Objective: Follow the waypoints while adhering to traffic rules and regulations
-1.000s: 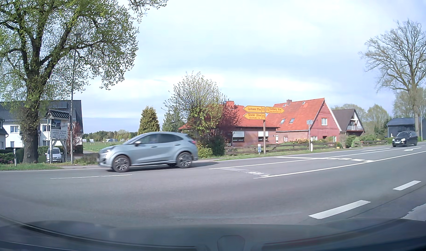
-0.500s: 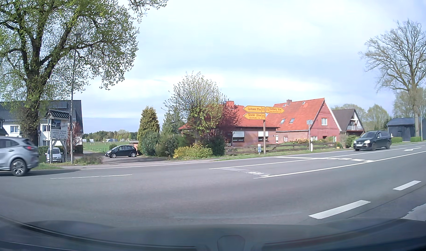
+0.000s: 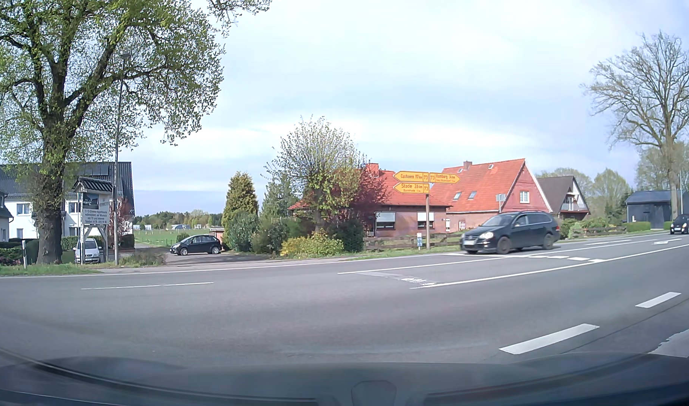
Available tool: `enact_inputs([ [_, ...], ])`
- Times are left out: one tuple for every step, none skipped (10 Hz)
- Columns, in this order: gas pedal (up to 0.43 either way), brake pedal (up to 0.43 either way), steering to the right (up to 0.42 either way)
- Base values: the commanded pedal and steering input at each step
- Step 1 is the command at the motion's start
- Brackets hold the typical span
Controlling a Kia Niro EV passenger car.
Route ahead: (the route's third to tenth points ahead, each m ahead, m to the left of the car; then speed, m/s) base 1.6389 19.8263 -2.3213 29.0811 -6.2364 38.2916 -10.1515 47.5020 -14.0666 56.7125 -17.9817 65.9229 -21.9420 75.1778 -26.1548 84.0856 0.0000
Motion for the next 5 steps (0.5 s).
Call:
enact_inputs([
  [0.0,0.195,-0.452],
  [0.0,0.195,-0.452],
  [0.0,0.195,-0.452],
  [0.0,0.195,-0.452],
  [0.0,0.195,-0.452],
])
